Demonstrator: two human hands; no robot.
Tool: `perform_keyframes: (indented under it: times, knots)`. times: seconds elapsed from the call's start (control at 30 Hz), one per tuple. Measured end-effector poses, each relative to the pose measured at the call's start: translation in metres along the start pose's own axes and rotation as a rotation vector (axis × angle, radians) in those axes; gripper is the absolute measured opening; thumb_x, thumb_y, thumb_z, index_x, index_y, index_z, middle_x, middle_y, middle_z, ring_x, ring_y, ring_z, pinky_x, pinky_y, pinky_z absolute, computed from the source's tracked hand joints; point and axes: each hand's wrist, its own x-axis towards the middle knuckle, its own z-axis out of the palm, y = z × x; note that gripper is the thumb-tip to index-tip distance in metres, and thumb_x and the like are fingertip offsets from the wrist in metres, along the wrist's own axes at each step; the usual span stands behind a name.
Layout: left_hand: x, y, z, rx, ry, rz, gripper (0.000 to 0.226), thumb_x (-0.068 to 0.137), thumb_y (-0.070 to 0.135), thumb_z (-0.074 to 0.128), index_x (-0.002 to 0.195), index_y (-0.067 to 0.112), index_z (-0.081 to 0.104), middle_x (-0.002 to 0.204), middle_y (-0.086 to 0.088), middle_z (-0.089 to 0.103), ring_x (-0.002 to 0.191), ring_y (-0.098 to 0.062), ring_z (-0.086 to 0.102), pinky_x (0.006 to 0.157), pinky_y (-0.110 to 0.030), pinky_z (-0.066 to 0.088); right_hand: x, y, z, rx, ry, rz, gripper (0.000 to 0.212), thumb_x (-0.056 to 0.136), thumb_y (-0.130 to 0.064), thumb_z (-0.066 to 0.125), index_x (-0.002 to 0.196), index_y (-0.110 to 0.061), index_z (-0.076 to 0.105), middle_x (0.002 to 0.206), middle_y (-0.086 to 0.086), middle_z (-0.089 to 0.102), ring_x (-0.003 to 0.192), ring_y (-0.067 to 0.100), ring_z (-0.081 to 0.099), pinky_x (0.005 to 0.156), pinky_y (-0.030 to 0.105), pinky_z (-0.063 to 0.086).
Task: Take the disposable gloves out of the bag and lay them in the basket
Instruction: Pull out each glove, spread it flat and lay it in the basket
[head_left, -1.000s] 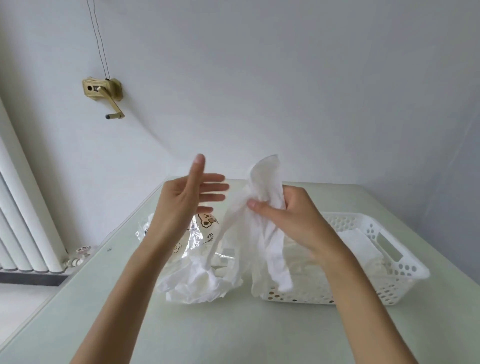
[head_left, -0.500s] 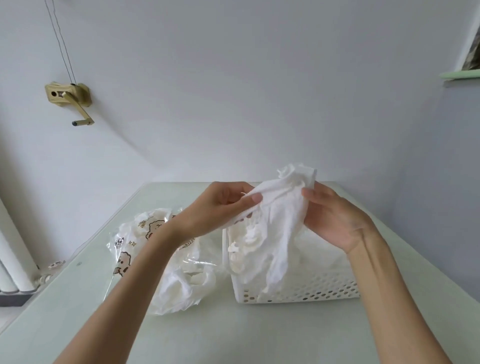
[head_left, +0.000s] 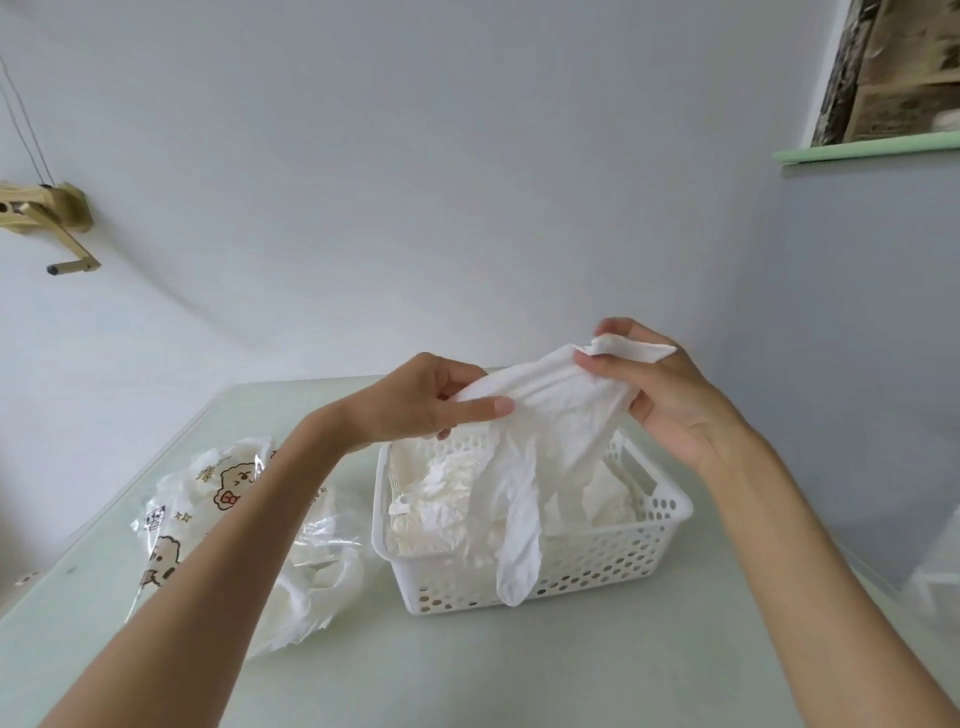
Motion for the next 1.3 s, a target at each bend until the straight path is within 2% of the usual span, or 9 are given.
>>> perform_keyframes:
  times: [0.1, 0.23, 0.43, 0.53, 0.67, 0.8, 1.03, 1.17, 1.3]
  knots:
    - [-0.018, -0.015, -0.018, -0.079, 0.133, -0.014, 0.029, 0.088, 0.043, 0.058, 0.068, 0.026, 0.071, 0.062, 0.017, 0.051, 0.065, -0.005, 0.052, 0.072, -0.017, 0.05, -0.001, -0.003, 0.02, -0.231, -0.042, -0.014, 0.032, 0.071, -0.015, 0.08, 0.1, -0.027, 0.073, 0.096, -0.008, 0.07, 0.094, 0.008, 0.066, 0.083, 0.023, 0.05]
    - [-0.056, -0.024, -0.052, -0.078, 0.223, 0.003, 0.041, 0.097, 0.042, 0.05, 0.116, 0.011, 0.067, 0.119, 0.0, 0.068, 0.116, -0.013, 0.06, 0.1, -0.027, 0.047, 0.001, -0.003, 0.068, -0.334, -0.086, -0.097, 0.005, 0.078, -0.024, 0.077, 0.08, -0.025, 0.073, 0.073, -0.017, 0.066, 0.067, -0.013, 0.056, 0.062, 0.001, 0.039]
    - [-0.051, -0.019, -0.071, -0.206, 0.436, -0.203, 0.033, 0.087, 0.034, 0.06, 0.067, 0.008, 0.063, 0.06, 0.008, 0.054, 0.057, -0.006, 0.052, 0.07, -0.018, 0.043, 0.012, 0.015, 0.096, -0.183, -0.097, 0.057, 0.015, 0.087, -0.027, 0.066, 0.076, -0.017, 0.066, 0.068, -0.013, 0.063, 0.064, -0.003, 0.057, 0.08, 0.016, 0.042]
    - [-0.012, -0.034, -0.042, -0.09, 0.378, -0.404, 0.026, 0.093, 0.019, 0.056, 0.071, 0.006, 0.062, 0.042, 0.008, 0.056, 0.038, -0.003, 0.052, 0.046, -0.01, 0.039, 0.025, 0.042, 0.07, -0.197, 0.047, 0.162, 0.008, 0.088, -0.018, 0.06, 0.083, -0.012, 0.062, 0.078, 0.003, 0.059, 0.075, 0.014, 0.057, 0.072, 0.026, 0.044]
    - [0.03, -0.071, 0.014, 0.277, 0.219, -0.437, 0.027, 0.095, 0.036, 0.053, 0.077, 0.017, 0.061, 0.056, 0.005, 0.06, 0.069, -0.021, 0.062, 0.066, -0.025, 0.045, 0.03, 0.078, 0.028, -0.545, 0.253, 0.241, 0.01, 0.088, -0.017, 0.056, 0.084, -0.01, 0.061, 0.08, 0.007, 0.059, 0.074, 0.023, 0.056, 0.067, 0.027, 0.041]
    - [0.049, -0.085, 0.045, 0.606, 0.329, -0.412, 0.032, 0.091, 0.052, 0.054, 0.107, 0.025, 0.063, 0.1, -0.001, 0.067, 0.1, -0.027, 0.061, 0.073, -0.03, 0.039, 0.026, 0.088, 0.005, -0.989, 0.306, 0.168, 0.014, 0.093, -0.023, 0.054, 0.095, -0.013, 0.063, 0.087, 0.005, 0.064, 0.083, 0.029, 0.06, 0.068, 0.029, 0.043]
    - [0.034, -0.083, 0.033, 0.674, 0.679, -0.148, 0.026, 0.088, 0.043, 0.063, 0.109, 0.03, 0.059, 0.102, 0.015, 0.063, 0.087, -0.009, 0.061, 0.064, -0.026, 0.04, 0.026, 0.098, -0.003, -1.429, 0.217, 0.094, 0.017, 0.096, -0.024, 0.052, 0.104, -0.015, 0.064, 0.104, 0.007, 0.066, 0.094, 0.031, 0.061, 0.069, 0.029, 0.039]
    - [0.021, -0.075, 0.037, 0.709, 0.181, 0.062, 0.037, 0.093, 0.05, 0.049, 0.127, 0.036, 0.052, 0.133, 0.013, 0.051, 0.121, -0.008, 0.048, 0.092, -0.031, 0.045, 0.029, 0.104, -0.006, -1.602, 0.165, 0.072, 0.017, 0.095, -0.015, 0.048, 0.098, -0.013, 0.065, 0.1, 0.008, 0.065, 0.091, 0.032, 0.061, 0.066, 0.029, 0.036]
    - [0.016, -0.083, 0.057, 0.759, -0.318, -0.205, 0.09, 0.086, 0.07, 0.038, 0.153, 0.027, -0.004, 0.161, 0.009, -0.007, 0.147, -0.01, -0.004, 0.119, -0.034, 0.004, 0.03, 0.101, -0.01, -1.697, 0.142, 0.085, 0.014, 0.094, -0.011, 0.051, 0.101, -0.014, 0.062, 0.101, 0.007, 0.065, 0.089, 0.028, 0.061, 0.066, 0.028, 0.036]
